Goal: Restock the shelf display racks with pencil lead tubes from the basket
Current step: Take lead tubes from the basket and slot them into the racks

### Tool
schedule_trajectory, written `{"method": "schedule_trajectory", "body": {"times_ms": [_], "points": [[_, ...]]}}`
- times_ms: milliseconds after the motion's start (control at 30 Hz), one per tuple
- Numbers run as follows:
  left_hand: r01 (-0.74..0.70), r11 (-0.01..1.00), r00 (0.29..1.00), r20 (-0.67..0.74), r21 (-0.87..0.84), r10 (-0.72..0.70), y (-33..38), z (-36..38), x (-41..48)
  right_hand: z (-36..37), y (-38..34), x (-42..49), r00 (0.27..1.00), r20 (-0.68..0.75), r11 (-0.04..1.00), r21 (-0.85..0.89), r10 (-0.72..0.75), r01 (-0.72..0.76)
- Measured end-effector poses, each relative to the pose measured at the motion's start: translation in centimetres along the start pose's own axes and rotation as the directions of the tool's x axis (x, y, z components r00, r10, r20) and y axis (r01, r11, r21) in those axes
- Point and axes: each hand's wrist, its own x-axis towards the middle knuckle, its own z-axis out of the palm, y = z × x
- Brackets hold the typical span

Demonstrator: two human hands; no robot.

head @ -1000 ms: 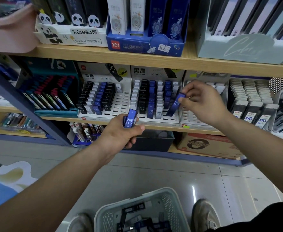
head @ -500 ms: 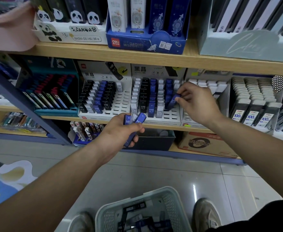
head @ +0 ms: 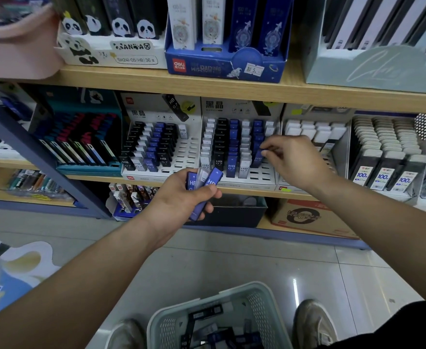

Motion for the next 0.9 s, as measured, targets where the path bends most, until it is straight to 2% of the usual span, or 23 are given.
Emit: {"method": "schedule_trajectory", "body": {"times_ms": [100,200,267,300,367,433,500,633,900], "points": [[-0.015,1.000,1.000,0.005,0.010,0.015,0.0,0.0,-0.1,0.2,0.1,0.2,1.000,0.008,0.998,-0.056,-0.024,0.025],[-0.024,1.000,1.000,0.005,0.016,0.024,0.0,-0.2,-0.1,-0.5,-0.6,0.3,0.999,-0.034,0.997,-0.071,0.007,-0.010],[-0.036,0.999,0.999,0.012,0.021,0.035,0.1,-0.2,0.0,-1.2,-1.9,0.0,0.997,-0.052,0.997,0.047,0.056,-0.054],[-0.041,0.999,0.999,0.016,0.019,0.041,0.1,-0.1,0.0,-1.5,-2.9,-0.2,0.996,-0.015,0.984,0.156,0.089,-0.086],[-0.043,0.999,0.999,0.027,0.011,0.043,0.2,0.2,0.0,-1.5,-5.1,-0.8,0.983,0.143,0.906,0.391,0.115,-0.163],[-0.049,0.999,0.998,0.042,0.000,0.049,0.3,0.6,0.2,-1.1,-6.5,-1.3,0.959,0.271,0.836,0.504,0.087,-0.218],[-0.059,0.998,0.996,0.068,-0.001,0.059,0.3,0.9,0.2,-0.6,-7.1,-1.4,0.940,0.335,0.798,0.546,0.072,-0.256],[-0.043,0.999,0.992,0.116,0.019,0.041,0.2,1.3,0.1,-0.7,-6.7,-1.4,0.931,0.355,0.747,0.596,0.085,-0.295],[-0.001,1.000,1.000,0.031,0.001,0.001,0.1,0.9,0.5,-2.0,-4.7,-1.0,0.939,0.300,0.579,0.741,0.169,-0.341]]}}
